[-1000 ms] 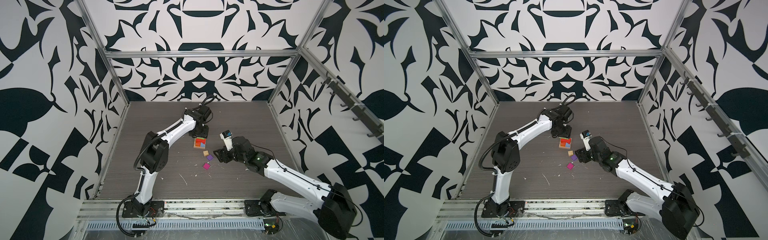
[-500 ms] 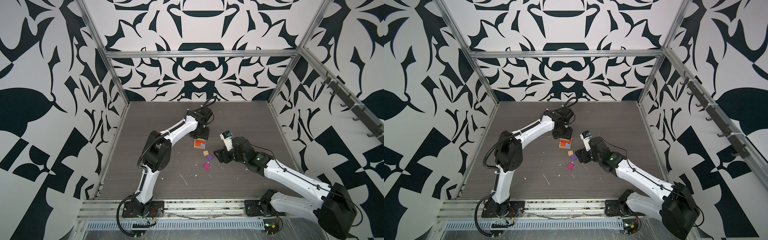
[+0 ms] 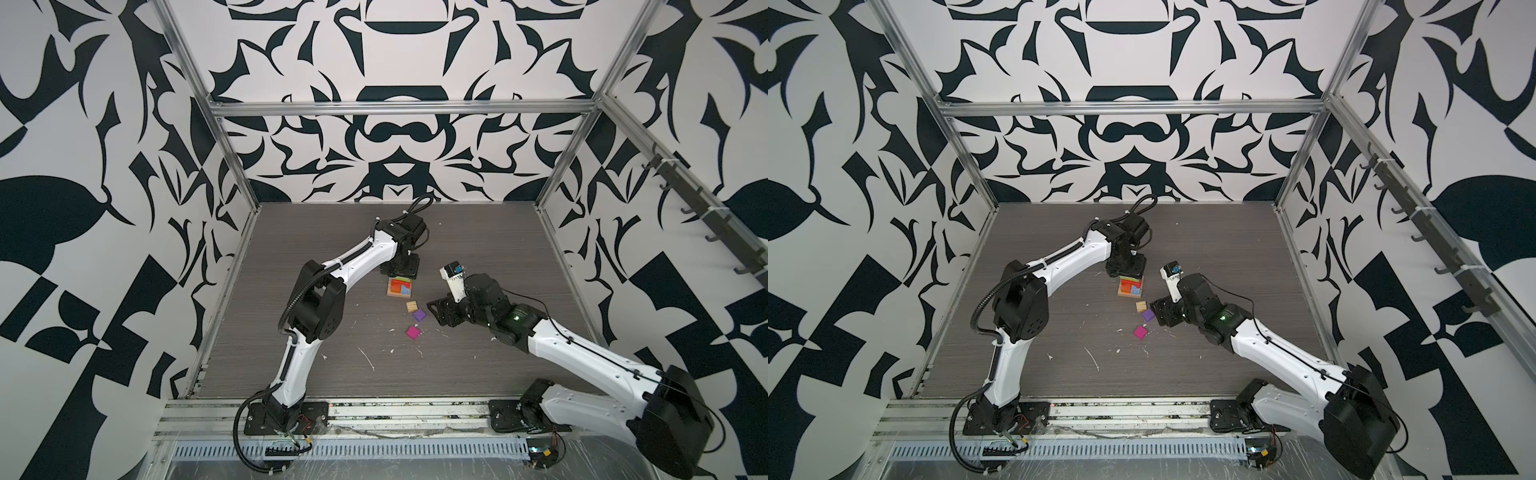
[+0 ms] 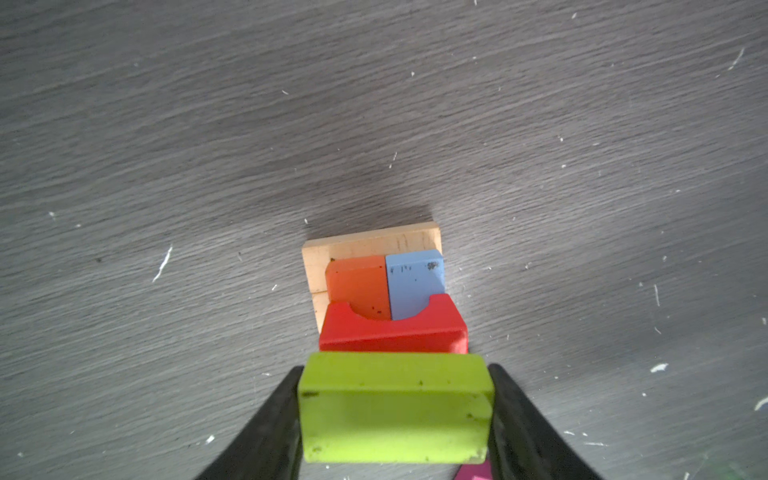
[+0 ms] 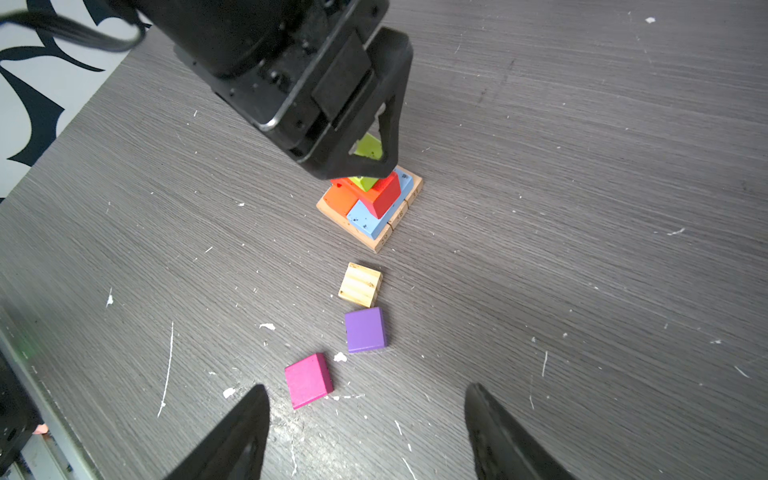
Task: Build the wood block tower
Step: 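Lower the lime green block onto the red arch with the left gripper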
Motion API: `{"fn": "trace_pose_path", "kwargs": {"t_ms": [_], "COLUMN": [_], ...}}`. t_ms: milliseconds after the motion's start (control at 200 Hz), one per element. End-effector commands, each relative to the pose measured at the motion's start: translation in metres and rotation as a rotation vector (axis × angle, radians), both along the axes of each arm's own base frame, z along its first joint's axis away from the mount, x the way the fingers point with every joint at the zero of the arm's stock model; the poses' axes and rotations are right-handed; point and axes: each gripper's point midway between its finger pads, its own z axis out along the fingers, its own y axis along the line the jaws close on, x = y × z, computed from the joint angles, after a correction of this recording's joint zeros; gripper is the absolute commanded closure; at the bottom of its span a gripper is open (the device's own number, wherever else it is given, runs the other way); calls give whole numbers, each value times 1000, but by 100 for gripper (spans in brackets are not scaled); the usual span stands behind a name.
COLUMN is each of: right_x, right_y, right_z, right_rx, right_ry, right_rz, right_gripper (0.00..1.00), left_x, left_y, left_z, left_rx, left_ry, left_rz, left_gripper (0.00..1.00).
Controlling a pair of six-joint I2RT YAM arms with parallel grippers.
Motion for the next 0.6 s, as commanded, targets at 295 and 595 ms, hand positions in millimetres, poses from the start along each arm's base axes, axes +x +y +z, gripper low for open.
{"fn": "trace_pose_path", "kwargs": {"t_ms": [295, 595], "right_x": [5, 5], "right_y": [1, 1], "right_z": [12, 11], "right_rx": [14, 13], "right_ry": [-43, -39], "right_rz": [-4, -4], "right_gripper": [23, 23], "left_x": [-4, -5], "left_y": [1, 0], "left_z": [-4, -6], "left_rx": [32, 36], "left_ry": [21, 24], "left_rz": [-12, -16], "left_gripper": [43, 43]}}
